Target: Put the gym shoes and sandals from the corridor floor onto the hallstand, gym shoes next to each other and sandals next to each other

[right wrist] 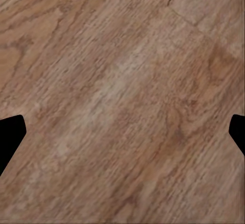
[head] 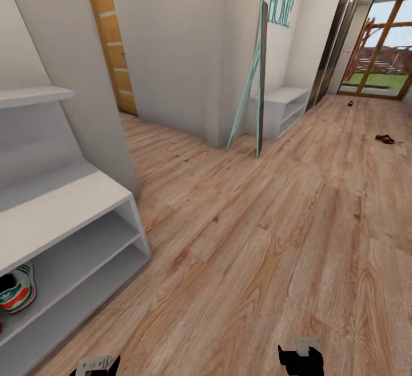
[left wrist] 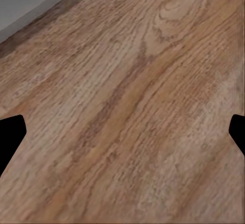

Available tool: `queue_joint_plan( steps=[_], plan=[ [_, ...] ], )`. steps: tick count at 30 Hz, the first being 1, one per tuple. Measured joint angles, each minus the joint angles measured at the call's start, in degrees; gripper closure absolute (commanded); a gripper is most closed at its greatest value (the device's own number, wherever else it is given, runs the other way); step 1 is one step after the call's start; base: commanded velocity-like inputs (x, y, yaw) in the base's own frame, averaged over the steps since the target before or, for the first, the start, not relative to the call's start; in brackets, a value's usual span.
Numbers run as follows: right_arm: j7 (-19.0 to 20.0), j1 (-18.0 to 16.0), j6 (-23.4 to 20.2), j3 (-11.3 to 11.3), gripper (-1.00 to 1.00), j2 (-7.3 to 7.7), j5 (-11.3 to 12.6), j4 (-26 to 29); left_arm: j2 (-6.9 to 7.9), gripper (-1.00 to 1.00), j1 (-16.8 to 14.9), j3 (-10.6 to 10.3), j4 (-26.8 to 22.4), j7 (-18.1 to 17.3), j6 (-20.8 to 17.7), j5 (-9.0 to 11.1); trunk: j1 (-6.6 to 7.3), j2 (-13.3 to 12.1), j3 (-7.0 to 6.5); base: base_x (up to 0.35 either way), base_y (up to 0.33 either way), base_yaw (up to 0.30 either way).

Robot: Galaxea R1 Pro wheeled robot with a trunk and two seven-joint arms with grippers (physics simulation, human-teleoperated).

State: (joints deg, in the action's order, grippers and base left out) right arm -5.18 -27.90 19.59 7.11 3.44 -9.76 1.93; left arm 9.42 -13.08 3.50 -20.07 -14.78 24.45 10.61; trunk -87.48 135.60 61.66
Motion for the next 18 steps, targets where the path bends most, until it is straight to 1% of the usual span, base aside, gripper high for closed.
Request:
queue_joint_plan(
  steps=[18],
  plan=[
    [0.0,0.0,0.0,0.0,-1.0,0.0,0.0,0.0,0.0,-1.0,0.0,0.0,0.0,0.0,0.0,-0.1,0.0,0.0,0.0,0.333,0.0,-0.267]
  ],
)
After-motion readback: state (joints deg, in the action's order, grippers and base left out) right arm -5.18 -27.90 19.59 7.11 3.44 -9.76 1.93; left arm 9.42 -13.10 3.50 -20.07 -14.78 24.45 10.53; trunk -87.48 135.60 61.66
